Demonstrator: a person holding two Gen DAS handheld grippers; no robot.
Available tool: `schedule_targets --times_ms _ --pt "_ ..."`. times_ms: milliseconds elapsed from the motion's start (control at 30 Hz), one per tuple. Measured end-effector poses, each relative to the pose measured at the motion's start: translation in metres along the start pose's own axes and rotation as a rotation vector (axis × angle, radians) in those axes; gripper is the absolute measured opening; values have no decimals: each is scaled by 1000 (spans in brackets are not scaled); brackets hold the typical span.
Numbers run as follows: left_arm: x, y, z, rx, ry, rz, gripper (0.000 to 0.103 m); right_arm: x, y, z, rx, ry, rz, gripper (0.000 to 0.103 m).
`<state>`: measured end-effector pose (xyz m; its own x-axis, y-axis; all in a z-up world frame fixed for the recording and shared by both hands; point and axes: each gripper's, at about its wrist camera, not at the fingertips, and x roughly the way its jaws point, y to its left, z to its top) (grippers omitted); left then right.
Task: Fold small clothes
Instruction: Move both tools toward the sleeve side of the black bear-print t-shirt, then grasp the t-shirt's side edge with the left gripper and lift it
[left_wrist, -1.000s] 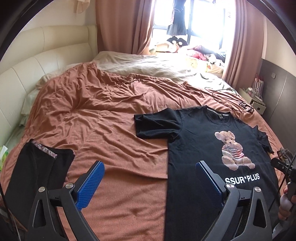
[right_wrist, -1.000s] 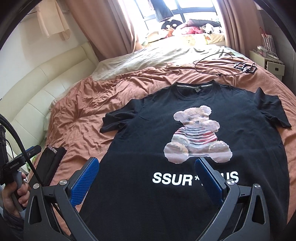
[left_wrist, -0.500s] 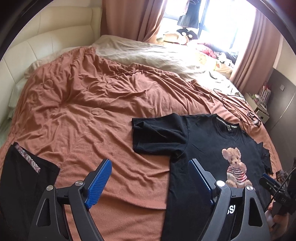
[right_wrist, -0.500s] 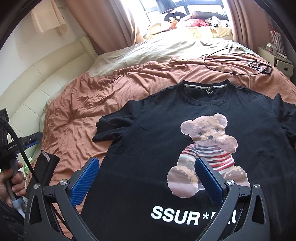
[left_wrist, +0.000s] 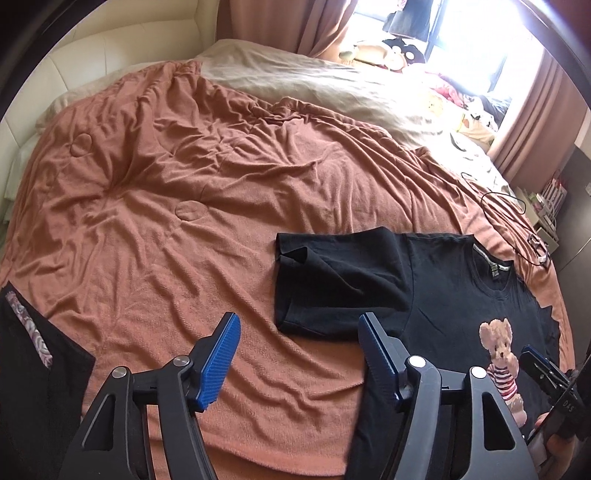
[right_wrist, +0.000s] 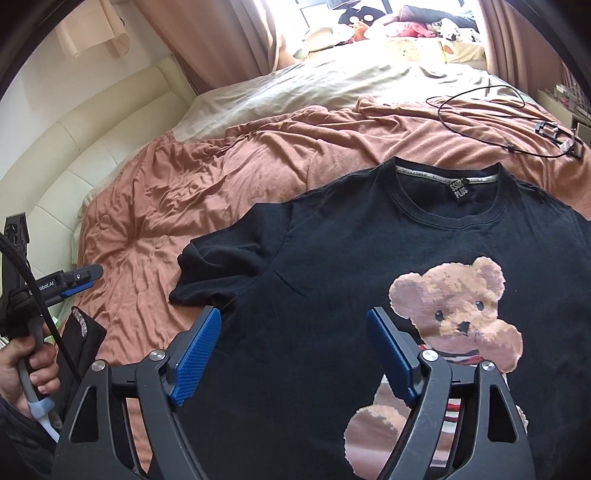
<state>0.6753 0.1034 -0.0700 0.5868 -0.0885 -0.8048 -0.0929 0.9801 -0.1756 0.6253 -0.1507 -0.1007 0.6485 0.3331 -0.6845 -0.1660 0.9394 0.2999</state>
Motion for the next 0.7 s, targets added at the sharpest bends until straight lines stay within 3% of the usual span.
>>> schedule_targets --times_ms 100,200,500,567,700 --pt "23 3 1 -2 34 6 61 25 -2 8 31 34 39 78" --pt "43 6 1 -17 62 4 55 46 -2 12 36 61 52 69" --pt "91 6 -4 -29 119 -7 51 91 0 18 64 116 88 55" --pt "100 3 -5 -20 131 4 51 97 0 18 69 123 93 48" --pt "114 -1 -4 -8 142 1 49 102 0 18 68 130 110 45"
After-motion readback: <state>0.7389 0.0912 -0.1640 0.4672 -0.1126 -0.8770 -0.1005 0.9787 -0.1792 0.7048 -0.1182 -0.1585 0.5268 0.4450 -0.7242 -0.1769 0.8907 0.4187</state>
